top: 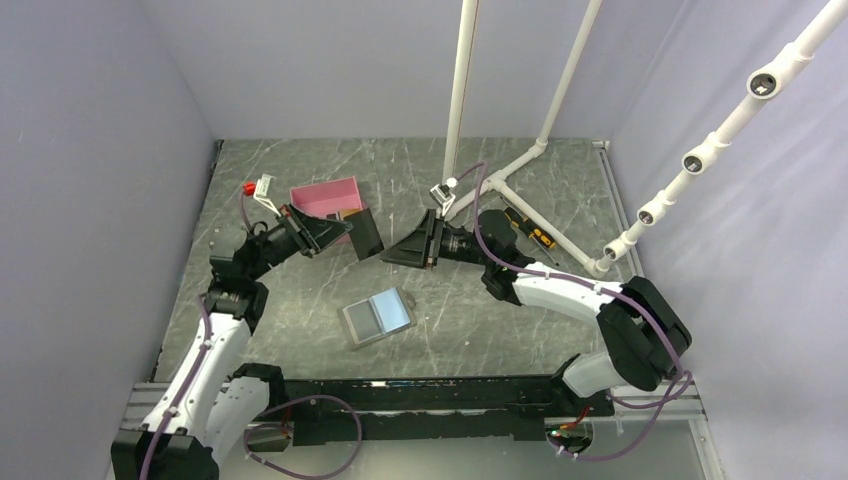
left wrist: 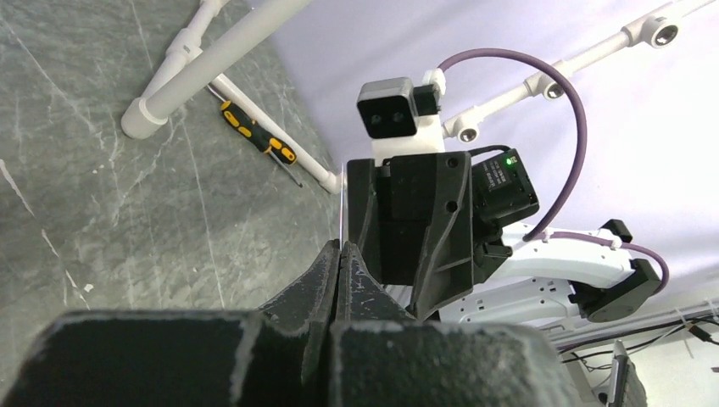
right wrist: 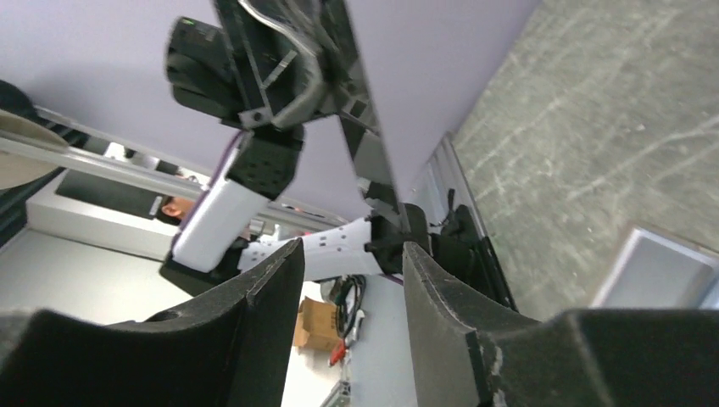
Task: Put the credit cards into the card holder
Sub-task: Insert the credit card into the card holder.
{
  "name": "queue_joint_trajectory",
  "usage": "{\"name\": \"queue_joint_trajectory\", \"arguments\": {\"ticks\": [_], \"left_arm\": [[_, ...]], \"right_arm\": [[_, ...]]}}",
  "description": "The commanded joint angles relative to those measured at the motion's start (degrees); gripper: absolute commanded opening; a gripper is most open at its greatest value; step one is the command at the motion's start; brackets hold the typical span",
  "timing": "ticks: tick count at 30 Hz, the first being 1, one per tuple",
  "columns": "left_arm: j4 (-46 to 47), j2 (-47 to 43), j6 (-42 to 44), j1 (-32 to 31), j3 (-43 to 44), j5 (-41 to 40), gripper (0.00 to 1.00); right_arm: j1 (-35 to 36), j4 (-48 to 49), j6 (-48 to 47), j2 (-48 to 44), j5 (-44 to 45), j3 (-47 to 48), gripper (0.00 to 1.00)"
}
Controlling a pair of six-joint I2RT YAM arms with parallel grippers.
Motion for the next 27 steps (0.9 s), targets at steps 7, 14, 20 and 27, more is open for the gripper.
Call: {"name": "queue_joint_trajectory", "arguments": {"ticks": [7,14,20,27], "left_arm": [[12.3,-1.6,-8.2,-0.1,-5.7,1.4,0.00],[10.3,-3.2,-7.5,-0.1,-5.5,0.7,0.00],[10.8,-2.9,-8.3,-0.1,-4.8,1.8,0.00],[15.7,-1.6,-11.3,-0.1,-6.3,1.9,0.00]], "right_arm": [[0.0,15.1,5.8,2.4,1.6,0.8,0.39],[0.1,0.8,-3.9,-3.0,5.6,-0.8,0.53],[0.1,-3.5,-7.2,-3.7,5.2,0.5,0.56],[1.7,0.0,-6.4,-1.3,3.4,3.7,0.43]]}}
